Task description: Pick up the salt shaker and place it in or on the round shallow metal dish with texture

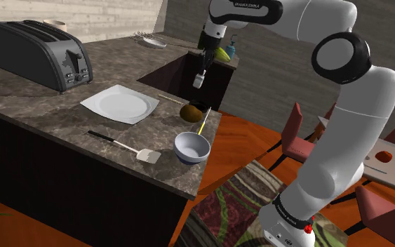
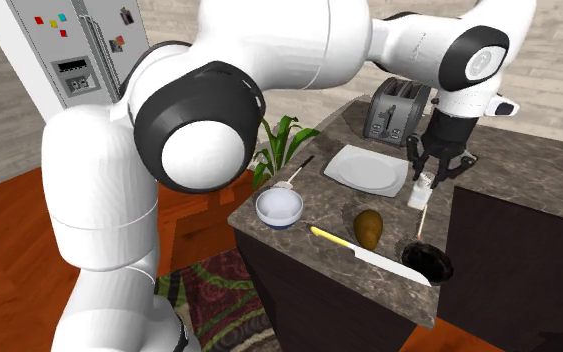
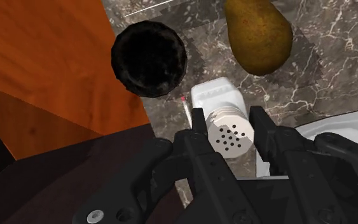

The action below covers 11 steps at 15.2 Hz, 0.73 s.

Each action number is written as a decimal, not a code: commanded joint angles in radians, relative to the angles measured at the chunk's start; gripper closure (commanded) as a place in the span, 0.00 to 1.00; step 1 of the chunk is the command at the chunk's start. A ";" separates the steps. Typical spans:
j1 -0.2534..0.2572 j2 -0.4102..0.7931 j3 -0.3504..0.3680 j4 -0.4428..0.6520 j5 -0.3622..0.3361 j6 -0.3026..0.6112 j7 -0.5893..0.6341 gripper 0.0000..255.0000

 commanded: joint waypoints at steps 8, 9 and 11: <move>-0.074 0.110 -0.043 0.148 -0.006 -0.038 -0.124 1.00; -0.075 0.108 -0.043 0.132 -0.005 -0.024 -0.124 1.00; -0.076 0.106 -0.044 0.101 -0.005 0.005 -0.124 1.00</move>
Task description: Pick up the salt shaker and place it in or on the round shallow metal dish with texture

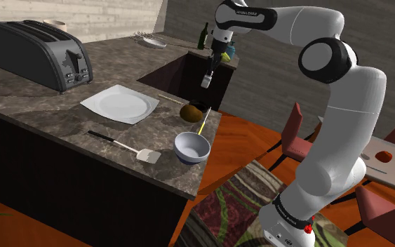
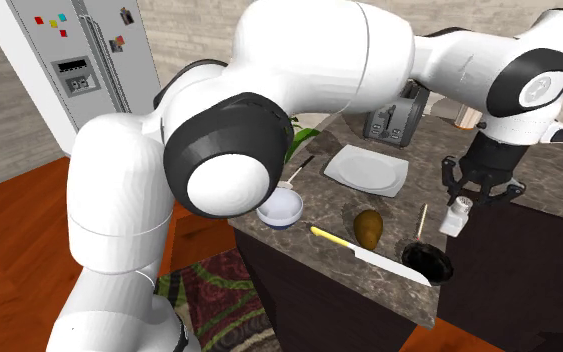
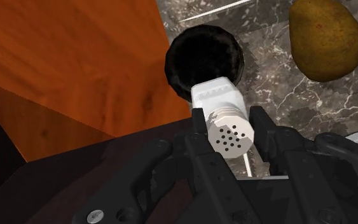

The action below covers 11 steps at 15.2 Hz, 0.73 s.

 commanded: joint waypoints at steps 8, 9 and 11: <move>-0.004 0.003 -0.002 -0.116 -0.001 0.119 0.000 1.00; -0.004 0.004 -0.002 -0.128 -0.001 0.132 0.001 1.00; -0.005 0.007 -0.002 -0.150 -0.002 0.157 0.001 1.00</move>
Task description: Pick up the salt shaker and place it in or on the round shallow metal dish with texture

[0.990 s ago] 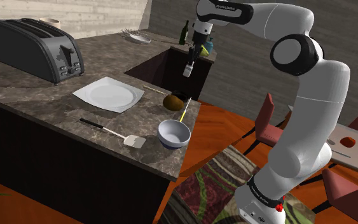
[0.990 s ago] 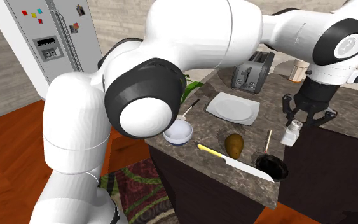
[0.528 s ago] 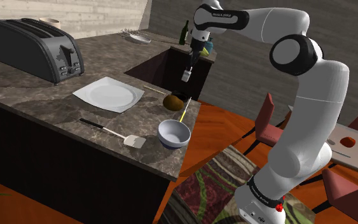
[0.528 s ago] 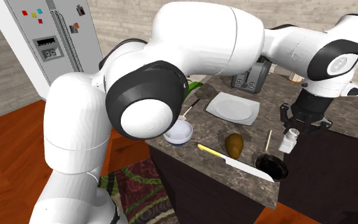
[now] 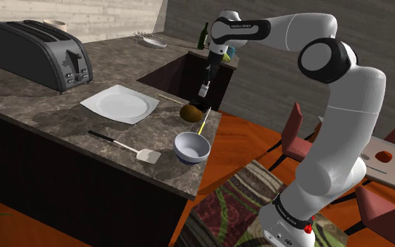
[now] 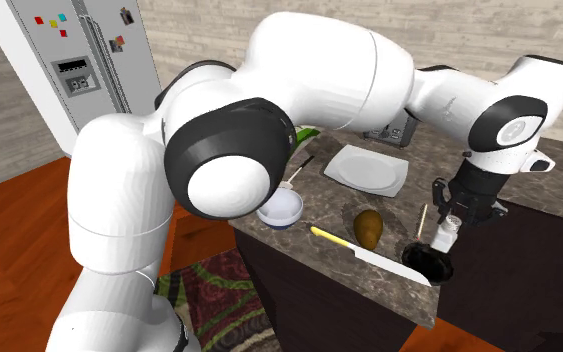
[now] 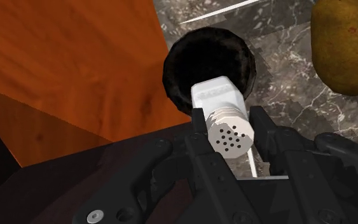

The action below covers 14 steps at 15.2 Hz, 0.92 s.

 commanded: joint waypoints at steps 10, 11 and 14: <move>-0.001 0.015 -0.002 -0.057 -0.003 0.072 0.002 1.00; -0.001 0.015 -0.002 -0.057 -0.003 0.072 0.002 1.00; -0.001 0.015 -0.002 -0.057 -0.003 0.072 0.002 0.00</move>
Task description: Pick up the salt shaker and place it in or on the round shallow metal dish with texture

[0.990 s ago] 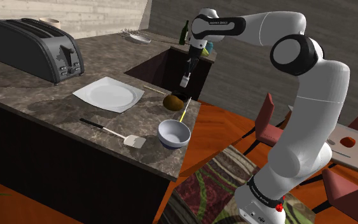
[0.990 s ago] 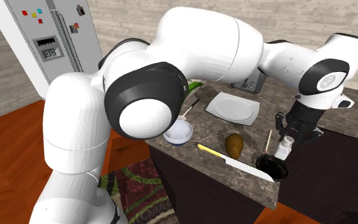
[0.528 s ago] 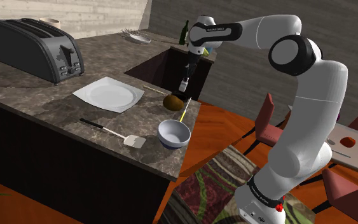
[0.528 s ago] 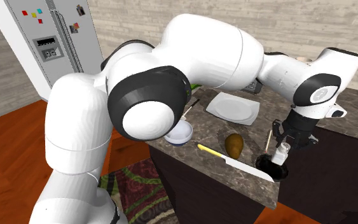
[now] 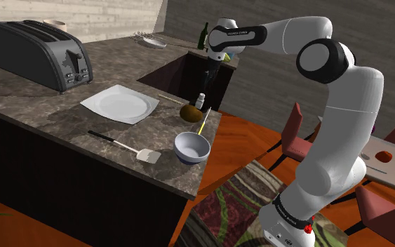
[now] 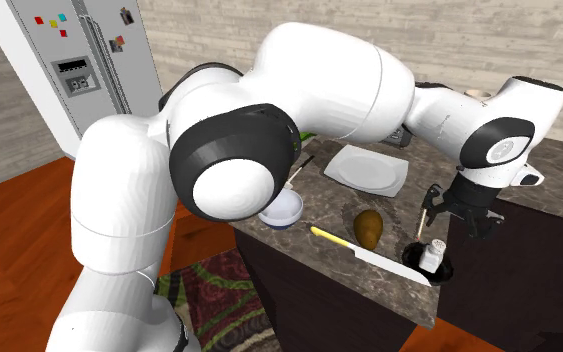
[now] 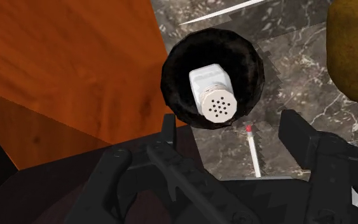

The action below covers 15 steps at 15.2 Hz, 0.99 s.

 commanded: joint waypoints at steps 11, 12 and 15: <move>0.002 -0.014 0.002 0.107 0.003 -0.121 -0.003 0.00; 0.002 -0.014 0.002 0.107 0.003 -0.121 -0.003 0.00; 0.002 -0.014 0.002 0.107 0.003 -0.121 -0.003 0.00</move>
